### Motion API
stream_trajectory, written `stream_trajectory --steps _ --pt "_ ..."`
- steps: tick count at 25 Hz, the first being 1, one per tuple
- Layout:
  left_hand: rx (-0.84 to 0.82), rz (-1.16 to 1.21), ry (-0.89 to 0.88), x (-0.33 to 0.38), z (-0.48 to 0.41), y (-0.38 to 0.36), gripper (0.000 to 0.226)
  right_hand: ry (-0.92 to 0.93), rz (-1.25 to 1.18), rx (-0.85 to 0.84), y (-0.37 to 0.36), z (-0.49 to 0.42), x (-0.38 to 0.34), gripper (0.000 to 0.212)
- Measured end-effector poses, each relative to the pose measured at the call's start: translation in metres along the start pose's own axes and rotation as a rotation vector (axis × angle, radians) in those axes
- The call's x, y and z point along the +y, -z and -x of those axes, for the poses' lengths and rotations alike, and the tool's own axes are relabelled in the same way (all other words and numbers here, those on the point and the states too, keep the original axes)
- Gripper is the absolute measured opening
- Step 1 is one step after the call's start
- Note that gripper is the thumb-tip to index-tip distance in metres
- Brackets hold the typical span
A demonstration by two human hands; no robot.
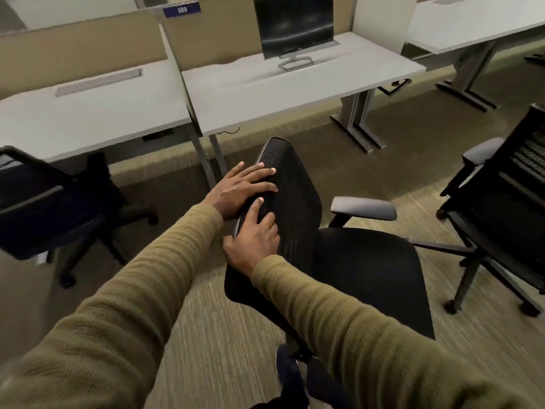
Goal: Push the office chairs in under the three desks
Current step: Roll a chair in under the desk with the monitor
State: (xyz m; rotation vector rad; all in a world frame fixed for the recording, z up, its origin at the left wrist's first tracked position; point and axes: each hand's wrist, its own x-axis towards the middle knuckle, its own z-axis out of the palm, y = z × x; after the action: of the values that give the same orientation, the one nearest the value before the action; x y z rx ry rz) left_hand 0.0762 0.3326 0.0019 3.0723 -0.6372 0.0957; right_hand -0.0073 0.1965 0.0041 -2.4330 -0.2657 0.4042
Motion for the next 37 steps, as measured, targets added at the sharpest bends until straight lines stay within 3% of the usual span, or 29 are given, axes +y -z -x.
stream_trajectory --steps 6,13,18,23,29,37 --pt "0.067 0.036 0.363 0.036 0.122 0.003 0.042 0.312 0.069 -0.255 -0.014 0.07 0.008 0.105" --pt "0.105 -0.004 0.365 0.081 0.167 0.009 0.055 0.504 0.135 -0.553 0.043 0.113 0.057 0.106" --pt "0.111 -0.111 0.369 0.092 0.165 0.014 0.058 0.476 0.214 -0.745 0.09 0.107 0.078 0.103" --pt "0.099 -0.174 0.461 0.103 0.145 0.011 0.049 0.358 0.16 -0.82 0.116 0.088 0.086 0.101" --pt "0.085 -0.157 0.586 0.1 0.104 0.007 0.052 0.287 0.274 -0.644 0.133 0.035 0.103 0.11" --pt "0.089 -0.118 0.543 0.064 0.026 -0.001 0.061 0.272 0.475 -0.393 0.168 -0.064 0.131 0.071"
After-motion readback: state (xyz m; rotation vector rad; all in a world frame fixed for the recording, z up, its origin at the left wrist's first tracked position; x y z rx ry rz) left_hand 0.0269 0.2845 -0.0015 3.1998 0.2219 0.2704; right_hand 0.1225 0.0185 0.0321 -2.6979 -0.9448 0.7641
